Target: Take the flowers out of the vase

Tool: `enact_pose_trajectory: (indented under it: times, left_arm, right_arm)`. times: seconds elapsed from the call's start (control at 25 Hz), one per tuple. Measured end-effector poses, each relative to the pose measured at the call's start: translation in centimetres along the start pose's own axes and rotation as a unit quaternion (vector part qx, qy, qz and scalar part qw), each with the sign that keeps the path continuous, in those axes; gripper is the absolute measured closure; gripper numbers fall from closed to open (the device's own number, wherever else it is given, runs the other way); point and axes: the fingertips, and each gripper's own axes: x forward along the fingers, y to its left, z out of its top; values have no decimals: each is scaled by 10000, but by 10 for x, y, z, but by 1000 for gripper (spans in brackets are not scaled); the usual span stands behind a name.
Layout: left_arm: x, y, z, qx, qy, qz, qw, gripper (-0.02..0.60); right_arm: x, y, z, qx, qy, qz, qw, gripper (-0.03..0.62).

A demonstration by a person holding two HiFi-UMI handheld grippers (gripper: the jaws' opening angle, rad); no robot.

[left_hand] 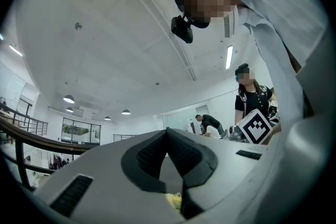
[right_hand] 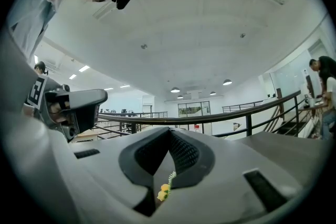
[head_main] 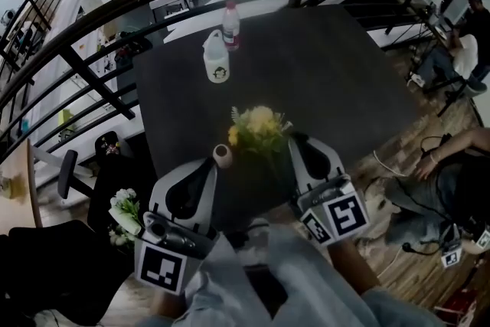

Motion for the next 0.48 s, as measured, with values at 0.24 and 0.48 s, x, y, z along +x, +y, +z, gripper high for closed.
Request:
enact_pose_trajectory:
  times: [0.24, 0.48]
  left_arm:
    - [1, -3, 1, -34, -10, -79, 10000, 581]
    - [1, -6, 1, -26, -31, -168, 9999, 581]
  right_arm:
    - [-3, 5, 5, -36, -59, 35, 10000, 595]
    - [-5, 8, 6, -175, -15, 27, 9998, 597]
